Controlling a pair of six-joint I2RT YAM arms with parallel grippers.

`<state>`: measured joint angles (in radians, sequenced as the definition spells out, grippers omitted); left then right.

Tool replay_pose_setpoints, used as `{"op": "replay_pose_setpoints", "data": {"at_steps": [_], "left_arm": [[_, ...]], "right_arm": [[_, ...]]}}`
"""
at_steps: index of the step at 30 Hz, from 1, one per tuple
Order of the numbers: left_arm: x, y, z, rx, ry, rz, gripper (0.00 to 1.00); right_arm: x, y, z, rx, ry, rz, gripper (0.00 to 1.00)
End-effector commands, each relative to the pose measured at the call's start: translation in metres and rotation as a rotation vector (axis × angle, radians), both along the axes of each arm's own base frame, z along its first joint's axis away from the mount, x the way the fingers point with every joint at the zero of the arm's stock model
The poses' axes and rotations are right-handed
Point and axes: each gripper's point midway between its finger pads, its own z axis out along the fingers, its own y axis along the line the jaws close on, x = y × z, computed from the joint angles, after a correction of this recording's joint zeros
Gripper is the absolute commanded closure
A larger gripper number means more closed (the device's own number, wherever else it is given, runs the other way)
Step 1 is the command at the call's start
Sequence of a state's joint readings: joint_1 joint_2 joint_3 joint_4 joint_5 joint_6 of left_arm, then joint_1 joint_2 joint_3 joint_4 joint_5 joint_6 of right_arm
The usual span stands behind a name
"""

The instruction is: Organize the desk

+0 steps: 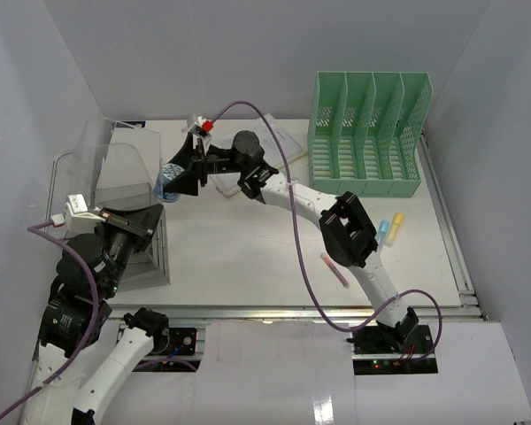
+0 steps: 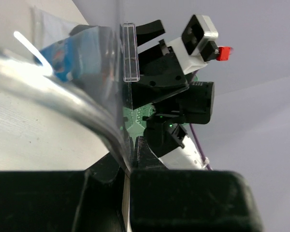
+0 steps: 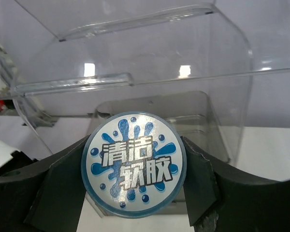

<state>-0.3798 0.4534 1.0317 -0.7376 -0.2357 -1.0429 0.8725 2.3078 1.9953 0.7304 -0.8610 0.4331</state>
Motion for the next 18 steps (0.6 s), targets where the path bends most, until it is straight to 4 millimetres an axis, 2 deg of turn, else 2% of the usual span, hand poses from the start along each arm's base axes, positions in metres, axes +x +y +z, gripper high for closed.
{"op": "replay_pose_setpoints", "data": {"at_steps": [1,7,9,11,12,14,16,18], "left_arm": [[-0.005,-0.009,0.027,-0.074,-0.064,-0.049,1.0],[-0.007,-0.007,0.033,-0.094,-0.077,-0.039,1.0],[-0.006,-0.008,0.034,-0.101,-0.076,-0.04,1.0],[-0.006,-0.009,0.033,-0.101,-0.07,-0.045,1.0],[-0.006,-0.009,0.034,-0.102,-0.072,-0.045,1.0],[-0.005,-0.009,0.033,-0.102,-0.072,-0.046,1.0],[-0.006,-0.009,0.034,-0.103,-0.074,-0.045,1.0],[-0.006,-0.009,0.034,-0.104,-0.074,-0.046,1.0]], "right_arm": [[-0.027,0.027,0.024,0.092,0.111,0.042,0.89],[-0.033,0.051,0.028,0.154,0.084,-0.021,0.89],[-0.026,0.057,0.024,0.162,0.085,-0.069,0.89],[-0.007,0.063,0.029,0.189,0.093,-0.162,0.89],[0.0,0.068,0.02,0.174,0.094,-0.194,0.89],[0.016,0.072,0.027,0.201,0.096,-0.285,0.88],[0.027,0.076,0.023,0.211,0.077,-0.349,0.85],[0.028,0.08,0.024,0.225,0.068,-0.382,0.83]]}}
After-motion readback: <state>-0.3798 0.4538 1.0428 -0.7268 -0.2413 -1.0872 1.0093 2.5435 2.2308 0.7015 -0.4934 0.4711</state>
